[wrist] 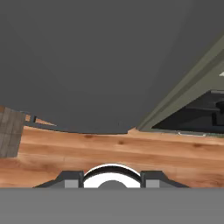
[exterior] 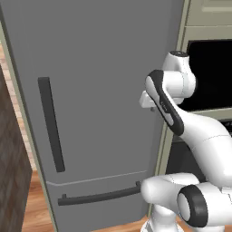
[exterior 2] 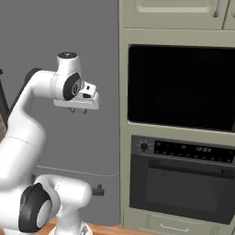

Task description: Take the fish from the oven and place it on the plate on the counter.

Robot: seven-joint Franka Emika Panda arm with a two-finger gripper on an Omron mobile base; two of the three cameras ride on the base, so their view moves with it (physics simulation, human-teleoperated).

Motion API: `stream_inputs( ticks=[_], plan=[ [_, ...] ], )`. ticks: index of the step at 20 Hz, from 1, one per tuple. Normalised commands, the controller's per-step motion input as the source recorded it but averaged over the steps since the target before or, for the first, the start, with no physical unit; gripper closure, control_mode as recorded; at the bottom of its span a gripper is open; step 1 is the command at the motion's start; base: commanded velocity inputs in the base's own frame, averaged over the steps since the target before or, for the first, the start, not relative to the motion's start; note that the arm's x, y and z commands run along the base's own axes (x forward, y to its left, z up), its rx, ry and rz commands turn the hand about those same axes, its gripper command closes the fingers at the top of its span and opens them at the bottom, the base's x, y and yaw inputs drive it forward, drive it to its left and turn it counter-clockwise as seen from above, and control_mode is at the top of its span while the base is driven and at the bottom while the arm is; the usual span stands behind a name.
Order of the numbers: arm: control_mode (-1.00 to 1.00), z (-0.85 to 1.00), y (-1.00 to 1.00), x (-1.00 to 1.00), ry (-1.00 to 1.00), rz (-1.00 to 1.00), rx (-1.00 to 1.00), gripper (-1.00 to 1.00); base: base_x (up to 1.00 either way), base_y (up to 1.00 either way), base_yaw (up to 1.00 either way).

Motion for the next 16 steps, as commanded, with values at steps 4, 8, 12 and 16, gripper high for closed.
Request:
stream_inputs(
  ticks=[4, 8, 12, 16],
  plan=[
    [-1.0, -0.01, 0.0, -0.19, 0.0, 0.0, 0.0, -1.0, 0.0, 0.0, 0.0],
    [-1.0, -0.1, 0.0, -0.8, -0.03, -0.06, 0.0, -1.0, 0.0, 0.0, 0.0],
    [-1.0, -0.03, -0.04, -0.92, -0.02, -0.28, 0.01, -1.0, 0.0, 0.0, 0.0],
    [-1.0, -0.07, -0.29, -0.98, -0.05, -0.43, 0.05, -1.0, 0.0, 0.0, 0.0]
  ],
)
